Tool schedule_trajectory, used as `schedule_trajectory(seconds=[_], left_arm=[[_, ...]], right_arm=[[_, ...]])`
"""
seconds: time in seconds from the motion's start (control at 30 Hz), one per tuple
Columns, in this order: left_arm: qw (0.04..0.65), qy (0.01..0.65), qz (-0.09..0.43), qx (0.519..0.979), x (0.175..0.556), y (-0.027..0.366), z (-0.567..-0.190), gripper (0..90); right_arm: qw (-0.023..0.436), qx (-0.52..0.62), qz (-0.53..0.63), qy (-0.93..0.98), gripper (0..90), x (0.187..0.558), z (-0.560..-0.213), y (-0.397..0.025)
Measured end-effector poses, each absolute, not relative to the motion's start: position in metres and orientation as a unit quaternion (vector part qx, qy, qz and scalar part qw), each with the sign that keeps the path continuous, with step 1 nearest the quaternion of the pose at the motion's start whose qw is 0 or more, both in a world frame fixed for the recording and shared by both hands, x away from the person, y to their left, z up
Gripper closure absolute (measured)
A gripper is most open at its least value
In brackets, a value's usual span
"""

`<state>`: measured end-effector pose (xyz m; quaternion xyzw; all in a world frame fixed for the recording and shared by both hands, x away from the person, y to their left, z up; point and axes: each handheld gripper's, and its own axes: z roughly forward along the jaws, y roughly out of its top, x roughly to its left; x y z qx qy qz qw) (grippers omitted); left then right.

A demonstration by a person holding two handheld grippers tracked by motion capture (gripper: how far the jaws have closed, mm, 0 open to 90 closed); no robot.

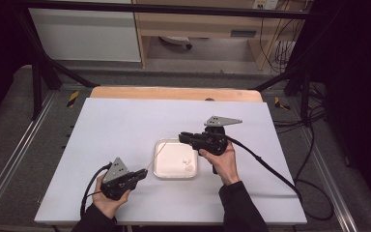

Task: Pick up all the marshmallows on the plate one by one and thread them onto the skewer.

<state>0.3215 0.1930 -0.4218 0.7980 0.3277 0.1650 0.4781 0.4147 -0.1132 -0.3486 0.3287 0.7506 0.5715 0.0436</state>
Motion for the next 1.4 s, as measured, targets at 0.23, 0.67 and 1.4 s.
schedule_trajectory(seconds=[0.23,0.67,1.4], left_arm=[[0.478,0.326,0.164,0.799,0.321,0.191,-0.423,88.3],[0.479,0.323,0.167,0.799,0.320,0.191,-0.422,88.4],[0.492,0.314,0.177,0.792,0.318,0.192,-0.425,88.5]], right_arm=[[0.026,0.327,0.584,0.742,80.6,0.418,-0.346,-0.103],[0.002,0.328,0.583,0.743,80.8,0.422,-0.351,-0.094],[-0.055,0.320,0.606,0.726,82.6,0.421,-0.357,-0.088]])
